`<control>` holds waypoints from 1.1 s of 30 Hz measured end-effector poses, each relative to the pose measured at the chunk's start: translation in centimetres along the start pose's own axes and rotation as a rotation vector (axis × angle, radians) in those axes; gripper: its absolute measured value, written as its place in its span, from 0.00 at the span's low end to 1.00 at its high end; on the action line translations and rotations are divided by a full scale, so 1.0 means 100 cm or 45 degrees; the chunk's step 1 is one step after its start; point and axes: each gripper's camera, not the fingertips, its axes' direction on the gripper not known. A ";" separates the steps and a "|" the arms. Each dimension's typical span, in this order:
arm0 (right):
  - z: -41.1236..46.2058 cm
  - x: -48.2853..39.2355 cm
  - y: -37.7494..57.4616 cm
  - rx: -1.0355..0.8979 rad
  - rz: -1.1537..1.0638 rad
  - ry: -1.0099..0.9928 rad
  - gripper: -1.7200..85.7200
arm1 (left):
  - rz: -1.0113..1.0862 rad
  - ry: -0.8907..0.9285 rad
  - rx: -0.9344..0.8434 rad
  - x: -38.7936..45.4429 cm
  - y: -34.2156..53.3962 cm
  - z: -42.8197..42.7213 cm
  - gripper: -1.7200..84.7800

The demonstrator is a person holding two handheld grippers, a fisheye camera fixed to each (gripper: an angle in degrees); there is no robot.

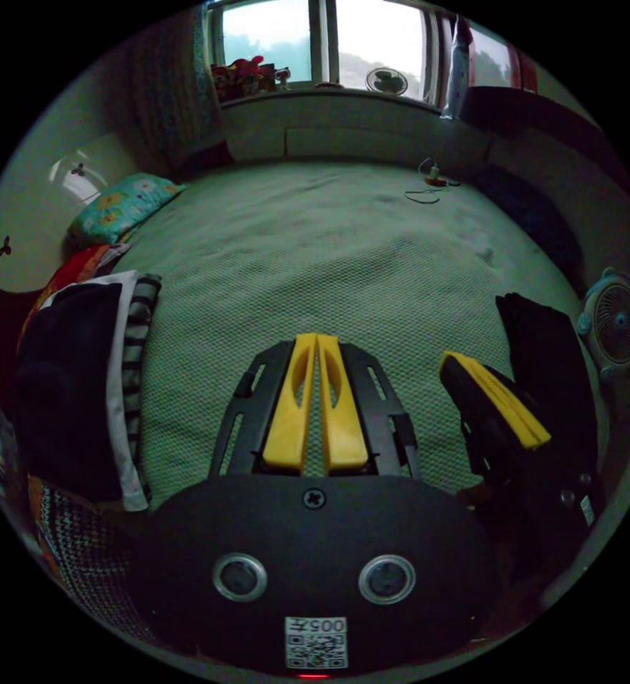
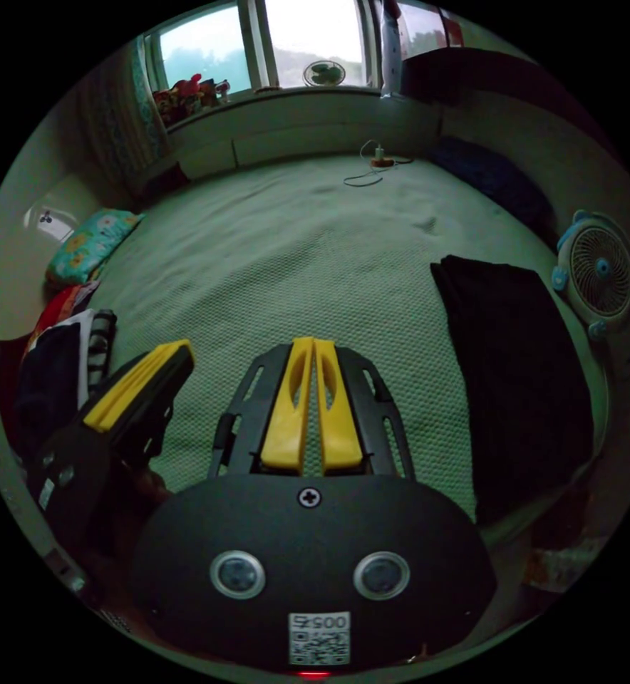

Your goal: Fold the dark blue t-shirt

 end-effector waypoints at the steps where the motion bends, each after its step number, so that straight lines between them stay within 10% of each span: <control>1: 0.000 0.000 0.000 0.000 0.001 -0.001 0.01 | -0.008 0.005 -0.002 -0.002 0.000 0.000 0.02; 33: -0.005 -0.008 -0.001 -0.001 0.000 0.017 0.01 | -0.136 0.087 -0.073 -0.058 -0.005 0.016 0.02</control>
